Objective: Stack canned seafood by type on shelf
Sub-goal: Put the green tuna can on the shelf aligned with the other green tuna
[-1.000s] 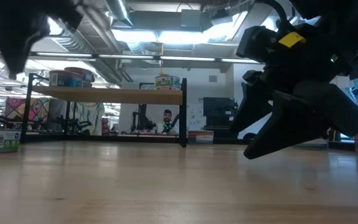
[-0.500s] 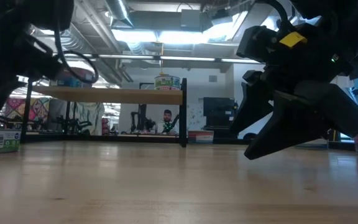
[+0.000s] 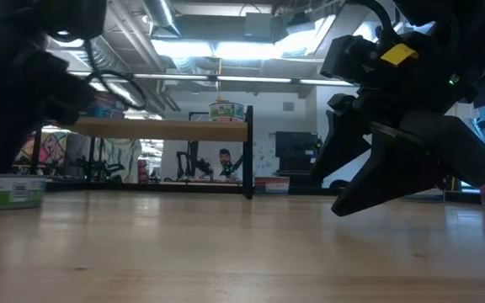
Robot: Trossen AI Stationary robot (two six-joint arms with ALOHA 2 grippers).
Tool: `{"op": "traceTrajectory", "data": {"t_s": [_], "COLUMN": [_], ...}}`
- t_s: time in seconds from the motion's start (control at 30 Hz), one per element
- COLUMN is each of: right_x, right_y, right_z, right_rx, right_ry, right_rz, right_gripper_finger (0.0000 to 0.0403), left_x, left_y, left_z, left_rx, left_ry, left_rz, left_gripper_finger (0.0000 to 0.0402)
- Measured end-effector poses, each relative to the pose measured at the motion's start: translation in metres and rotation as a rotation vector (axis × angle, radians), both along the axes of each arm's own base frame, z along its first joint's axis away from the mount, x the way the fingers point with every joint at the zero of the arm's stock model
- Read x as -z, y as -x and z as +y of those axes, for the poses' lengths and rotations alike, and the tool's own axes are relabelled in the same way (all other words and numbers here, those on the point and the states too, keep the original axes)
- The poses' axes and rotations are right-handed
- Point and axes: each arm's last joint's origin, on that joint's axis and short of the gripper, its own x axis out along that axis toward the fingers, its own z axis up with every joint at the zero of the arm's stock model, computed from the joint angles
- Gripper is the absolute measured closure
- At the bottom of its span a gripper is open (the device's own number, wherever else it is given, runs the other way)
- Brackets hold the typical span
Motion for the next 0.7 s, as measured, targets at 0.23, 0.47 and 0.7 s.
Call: {"op": "traceTrajectory", "data": {"t_s": [0.23, 0.47, 0.7], "right_x": [0.000, 0.000, 0.000], "right_y": [0.000, 0.000, 0.000], "right_z": [0.000, 0.000, 0.000], "right_rx": [-0.001, -0.001, -0.002], "right_ry": [0.001, 0.001, 0.002], "right_rz": [0.001, 0.002, 0.003], "right_gripper_finger": [0.0041, 0.0041, 0.0041], "left_x": [0.000, 0.006, 0.016], "left_y": [-0.023, -0.041, -0.063], "left_z": [0.001, 0.001, 0.001], "left_rx": [-0.008, 0.007, -0.002], "left_ry": [0.063, 0.089, 0.109], "left_rz": [-0.209, -0.359, -0.482], "left_gripper_finger": [0.0339, 0.0356, 0.0369]}}
